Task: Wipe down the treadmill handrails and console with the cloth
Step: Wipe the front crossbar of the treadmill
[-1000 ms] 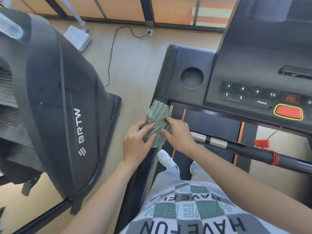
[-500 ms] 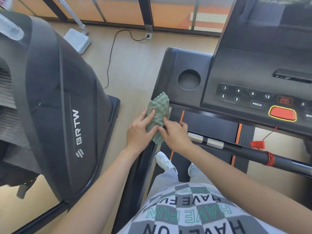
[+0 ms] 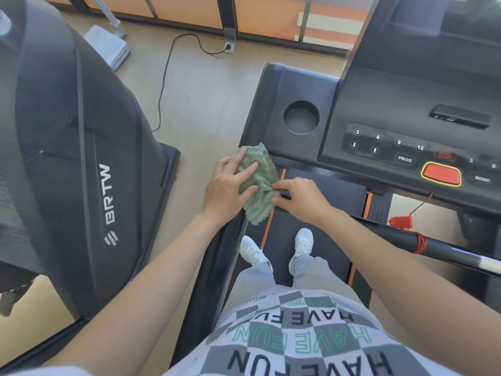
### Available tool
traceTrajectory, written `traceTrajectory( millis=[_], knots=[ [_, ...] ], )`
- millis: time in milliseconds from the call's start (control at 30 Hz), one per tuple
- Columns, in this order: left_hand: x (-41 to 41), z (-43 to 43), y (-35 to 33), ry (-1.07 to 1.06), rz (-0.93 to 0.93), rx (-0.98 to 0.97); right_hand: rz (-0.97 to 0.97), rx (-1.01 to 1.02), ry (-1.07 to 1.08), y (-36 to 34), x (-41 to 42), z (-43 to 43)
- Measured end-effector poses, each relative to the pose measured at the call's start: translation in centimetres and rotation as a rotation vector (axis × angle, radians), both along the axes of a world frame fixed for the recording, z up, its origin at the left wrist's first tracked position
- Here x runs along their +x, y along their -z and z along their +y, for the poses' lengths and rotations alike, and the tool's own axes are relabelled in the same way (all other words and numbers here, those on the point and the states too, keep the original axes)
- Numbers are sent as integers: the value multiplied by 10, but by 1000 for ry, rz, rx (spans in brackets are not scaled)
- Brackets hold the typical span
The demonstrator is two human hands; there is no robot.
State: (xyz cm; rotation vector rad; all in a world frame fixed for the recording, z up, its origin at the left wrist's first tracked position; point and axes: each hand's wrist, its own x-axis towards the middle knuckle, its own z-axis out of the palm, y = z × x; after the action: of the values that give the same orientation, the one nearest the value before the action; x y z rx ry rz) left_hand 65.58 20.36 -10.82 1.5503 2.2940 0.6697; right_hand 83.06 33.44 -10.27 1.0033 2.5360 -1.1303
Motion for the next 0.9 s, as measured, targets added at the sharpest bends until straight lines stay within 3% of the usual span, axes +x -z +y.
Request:
traceTrajectory(
  millis=[233,367,467,533,700,900],
  knots=[
    [4,-25,4,-1,70,129,128,23,129,-11,0,-21],
    [15,-47,4,-9,116,52,194,83,15,-12,-16,-46],
    [22,-53,7,19,163,27,227,287,-63,-3,-16,-55],
    [24,-48,7,64,239,18,284,407,-37,6,-10,-50],
    [44,-20,8,232,490,-74,340,482,-14,21,23,-41],
    [42,10,2,423,405,-214,355,593,-6,25,61,-34]
  ],
)
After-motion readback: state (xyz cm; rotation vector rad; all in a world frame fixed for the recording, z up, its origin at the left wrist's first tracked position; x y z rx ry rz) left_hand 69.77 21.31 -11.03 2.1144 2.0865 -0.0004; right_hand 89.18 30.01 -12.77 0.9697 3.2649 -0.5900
